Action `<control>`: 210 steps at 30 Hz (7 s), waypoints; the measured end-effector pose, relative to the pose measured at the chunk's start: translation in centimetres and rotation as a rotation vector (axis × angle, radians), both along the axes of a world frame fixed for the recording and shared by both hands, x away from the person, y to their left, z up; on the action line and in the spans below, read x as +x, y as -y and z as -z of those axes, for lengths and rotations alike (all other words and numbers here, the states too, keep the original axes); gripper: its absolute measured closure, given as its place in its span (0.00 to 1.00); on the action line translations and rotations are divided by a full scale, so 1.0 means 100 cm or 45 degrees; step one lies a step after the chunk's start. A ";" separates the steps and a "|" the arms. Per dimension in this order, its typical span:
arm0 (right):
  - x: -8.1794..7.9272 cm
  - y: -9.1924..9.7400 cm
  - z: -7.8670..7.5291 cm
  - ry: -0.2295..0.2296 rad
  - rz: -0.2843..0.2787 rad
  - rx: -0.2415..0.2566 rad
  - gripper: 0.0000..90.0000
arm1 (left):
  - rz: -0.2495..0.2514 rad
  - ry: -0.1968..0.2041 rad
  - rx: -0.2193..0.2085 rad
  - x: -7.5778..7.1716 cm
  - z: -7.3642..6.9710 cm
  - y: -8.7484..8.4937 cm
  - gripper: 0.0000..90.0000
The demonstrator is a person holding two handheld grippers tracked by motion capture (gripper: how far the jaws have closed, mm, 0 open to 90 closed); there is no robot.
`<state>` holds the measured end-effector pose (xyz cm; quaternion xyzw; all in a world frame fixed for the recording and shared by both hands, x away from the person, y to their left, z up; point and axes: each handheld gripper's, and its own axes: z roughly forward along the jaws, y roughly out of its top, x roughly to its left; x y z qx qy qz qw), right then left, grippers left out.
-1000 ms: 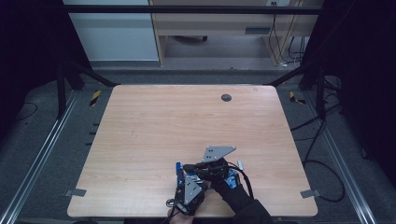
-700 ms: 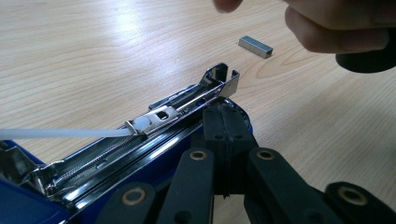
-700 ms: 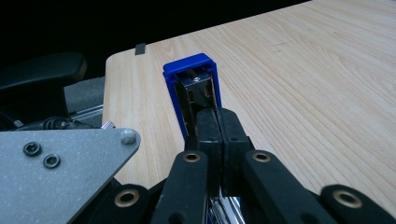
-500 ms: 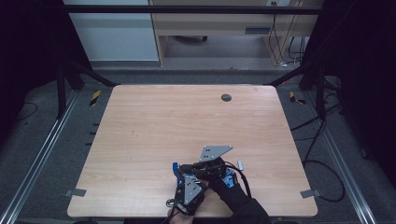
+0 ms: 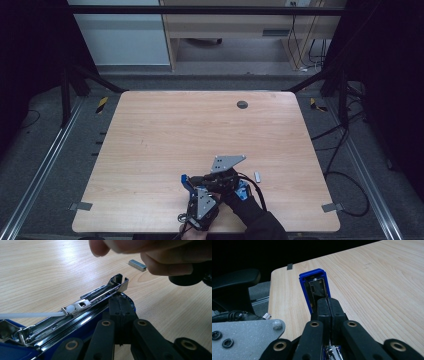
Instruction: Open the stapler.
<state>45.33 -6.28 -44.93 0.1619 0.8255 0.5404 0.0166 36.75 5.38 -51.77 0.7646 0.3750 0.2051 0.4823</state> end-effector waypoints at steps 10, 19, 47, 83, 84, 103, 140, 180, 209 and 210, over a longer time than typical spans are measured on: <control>0.001 -0.001 0.001 -0.006 0.001 0.005 1.00 | -0.027 0.024 0.011 -0.002 0.001 0.001 1.00; 0.001 -0.001 0.000 -0.006 0.000 0.006 1.00 | -0.033 0.049 0.030 -0.004 0.002 0.002 1.00; 0.001 -0.002 0.000 -0.010 0.005 0.002 1.00 | -0.099 0.147 0.041 -0.014 0.009 0.007 1.00; 0.014 -0.035 0.014 -0.126 -0.081 -0.104 1.00 | -0.095 0.140 0.028 -0.015 0.009 0.005 1.00; 0.014 -0.035 0.014 -0.127 -0.082 -0.106 1.00 | -0.094 0.141 0.028 -0.015 0.009 0.005 1.00; 0.019 -0.047 0.022 -0.173 -0.096 -0.202 1.00 | -0.090 0.148 0.033 -0.015 0.009 0.005 1.00; 0.027 -0.028 0.011 -0.154 0.022 -0.184 0.86 | -0.033 0.130 0.017 -0.014 0.008 0.004 0.85; 0.016 0.131 -0.008 -0.004 0.693 -0.258 0.63 | 0.263 0.172 -0.018 0.024 -0.084 -0.043 0.49; 0.015 0.141 0.017 -0.078 0.828 -0.482 0.62 | 0.032 0.070 0.165 0.057 -0.079 -0.168 0.40; 0.015 0.142 0.018 -0.074 0.828 -0.491 0.62 | 0.021 0.069 0.168 0.058 -0.078 -0.172 0.40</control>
